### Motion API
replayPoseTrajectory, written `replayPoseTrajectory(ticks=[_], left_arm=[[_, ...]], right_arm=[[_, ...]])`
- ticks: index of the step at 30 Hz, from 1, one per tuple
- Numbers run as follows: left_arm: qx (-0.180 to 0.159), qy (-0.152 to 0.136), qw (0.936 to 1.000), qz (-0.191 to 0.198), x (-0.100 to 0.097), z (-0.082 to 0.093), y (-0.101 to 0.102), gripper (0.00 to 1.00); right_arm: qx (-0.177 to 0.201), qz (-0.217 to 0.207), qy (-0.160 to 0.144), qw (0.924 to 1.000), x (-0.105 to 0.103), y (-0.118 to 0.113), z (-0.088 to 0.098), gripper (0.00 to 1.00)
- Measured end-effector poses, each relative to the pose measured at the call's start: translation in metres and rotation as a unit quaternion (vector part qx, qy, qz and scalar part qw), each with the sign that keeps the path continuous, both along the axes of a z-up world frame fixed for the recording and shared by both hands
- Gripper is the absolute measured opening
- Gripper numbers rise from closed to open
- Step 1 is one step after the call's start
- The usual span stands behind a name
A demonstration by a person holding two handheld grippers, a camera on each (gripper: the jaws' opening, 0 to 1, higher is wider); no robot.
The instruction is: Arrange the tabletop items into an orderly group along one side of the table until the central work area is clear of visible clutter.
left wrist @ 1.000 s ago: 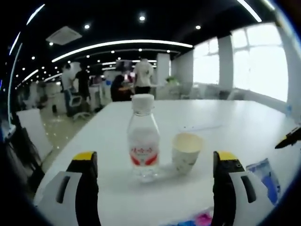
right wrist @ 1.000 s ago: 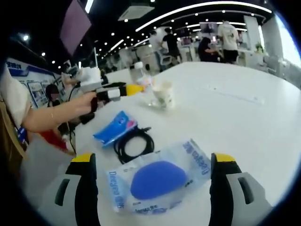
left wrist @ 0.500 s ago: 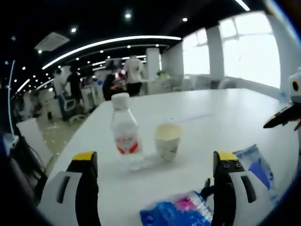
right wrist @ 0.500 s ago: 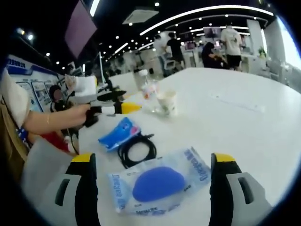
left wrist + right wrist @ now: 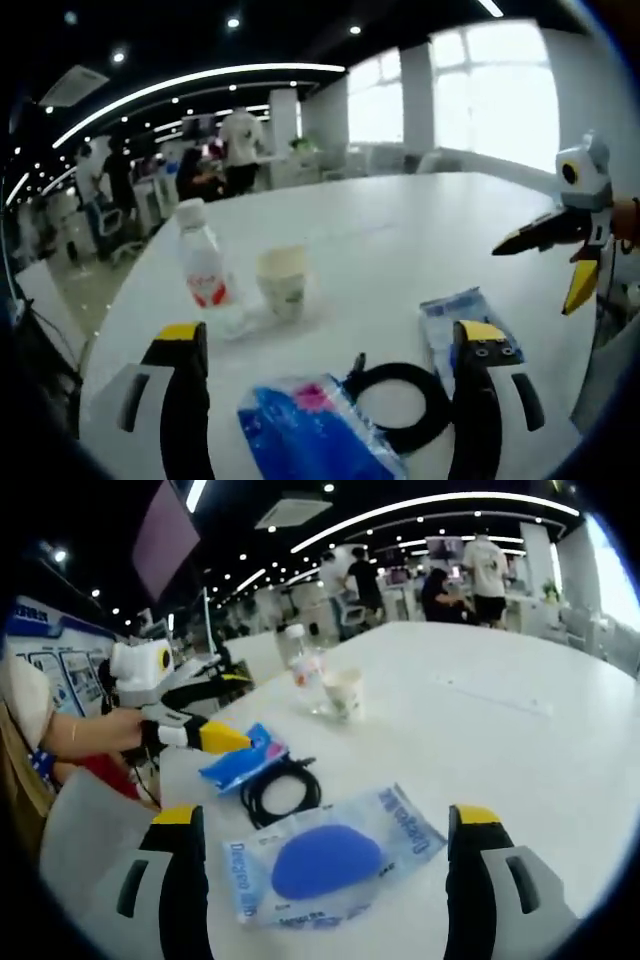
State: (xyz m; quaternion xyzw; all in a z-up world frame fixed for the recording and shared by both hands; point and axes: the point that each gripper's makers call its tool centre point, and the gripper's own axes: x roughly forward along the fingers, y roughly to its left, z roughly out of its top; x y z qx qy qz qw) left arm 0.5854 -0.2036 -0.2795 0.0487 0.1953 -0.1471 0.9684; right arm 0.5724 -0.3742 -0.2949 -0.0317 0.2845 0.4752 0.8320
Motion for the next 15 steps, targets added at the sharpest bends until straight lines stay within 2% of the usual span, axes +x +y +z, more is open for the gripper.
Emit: replayPoseTrajectory(ticks=[3, 4, 10, 15], left_arm=[[-0.007, 0.009, 0.9998, -0.018, -0.011, -0.001, -0.013, 0.99], [-0.012, 0.018, 0.9991, -0.035, -0.016, -0.003, -0.021, 0.99], [-0.010, 0.043, 0.9971, -0.062, -0.038, -0.008, -0.041, 0.98], [-0.020, 0.068, 0.9939, -0.084, -0.062, -0.016, -0.062, 0.95]], right_arm=[[-0.004, 0.000, 0.003, 1.0000, 0.000, -0.002, -0.004, 0.98], [-0.005, -0.002, 0.005, 1.0000, 0.000, -0.003, -0.005, 0.97], [0.019, -0.014, 0.030, 0.9993, 0.000, -0.007, -0.011, 0.96], [0.012, -0.019, 0.030, 0.9993, -0.001, -0.010, -0.016, 0.95]])
